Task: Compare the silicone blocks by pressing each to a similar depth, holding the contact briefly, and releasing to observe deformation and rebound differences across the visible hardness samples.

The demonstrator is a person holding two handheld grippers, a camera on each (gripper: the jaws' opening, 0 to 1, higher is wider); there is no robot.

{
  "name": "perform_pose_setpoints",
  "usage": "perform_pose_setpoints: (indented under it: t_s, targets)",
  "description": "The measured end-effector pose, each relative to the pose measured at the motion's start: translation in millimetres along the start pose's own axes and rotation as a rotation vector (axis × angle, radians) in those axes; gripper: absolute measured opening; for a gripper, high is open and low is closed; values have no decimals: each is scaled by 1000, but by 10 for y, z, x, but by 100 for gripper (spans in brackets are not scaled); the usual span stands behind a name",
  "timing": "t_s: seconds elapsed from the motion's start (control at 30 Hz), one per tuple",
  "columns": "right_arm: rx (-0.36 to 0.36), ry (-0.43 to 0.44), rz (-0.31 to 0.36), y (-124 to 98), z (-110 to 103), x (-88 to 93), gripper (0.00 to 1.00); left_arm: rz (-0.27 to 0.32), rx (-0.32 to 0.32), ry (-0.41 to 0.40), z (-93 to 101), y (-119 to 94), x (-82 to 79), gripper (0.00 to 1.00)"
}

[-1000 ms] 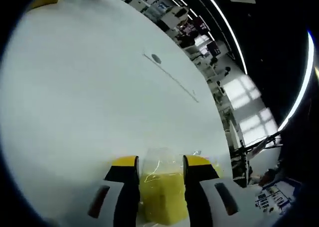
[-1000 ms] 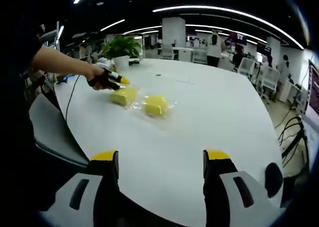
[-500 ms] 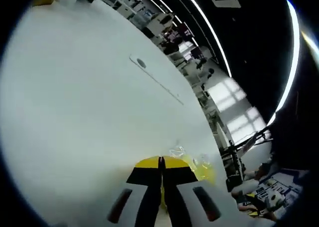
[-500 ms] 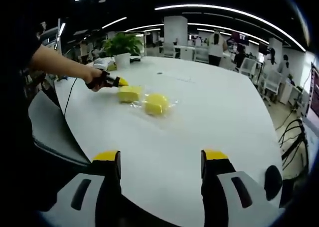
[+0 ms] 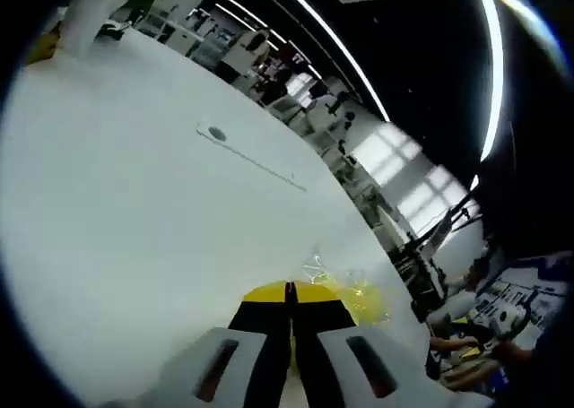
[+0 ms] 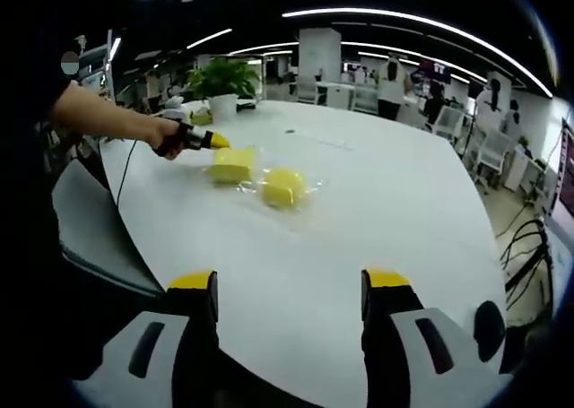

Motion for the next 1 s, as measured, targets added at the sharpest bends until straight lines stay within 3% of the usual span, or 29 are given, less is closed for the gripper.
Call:
perform_pose_setpoints:
  t_s: [0.1, 0.37, 0.57, 0.63, 0.8, 1.0]
  targets:
    - [-8, 2, 1, 12, -11, -24, 59, -19, 40, 179, 113, -102, -137, 0]
    - [-32, -35, 6, 67, -74, -101, 58, -45, 116, 435, 394, -324, -376, 0]
    - [-39, -58, 15, 47, -103, -121, 58, -88, 120, 634, 571, -482, -478, 0]
    - [-40, -59, 18, 39, -102, -118, 58, -93, 129, 687, 616, -519, -492, 0]
    - [-38, -63, 23, 6, -106, -109, 58, -75, 129, 734, 730, -659, -605, 0]
    - [-51, -78, 29, 1, -109, -145, 57, -54, 204, 860, 1022, -810, -795, 0]
Point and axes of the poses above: the point that each gripper's makers call its tool centre point, and the gripper's own axes: y roughly forward along the fingers, z roughly to its right, x roughly out of its underside, the point moved 9 cm from there along -y, roughly backward along the fingers, and after that the axes turned 6 degrees about y, right-handed, at the moved point
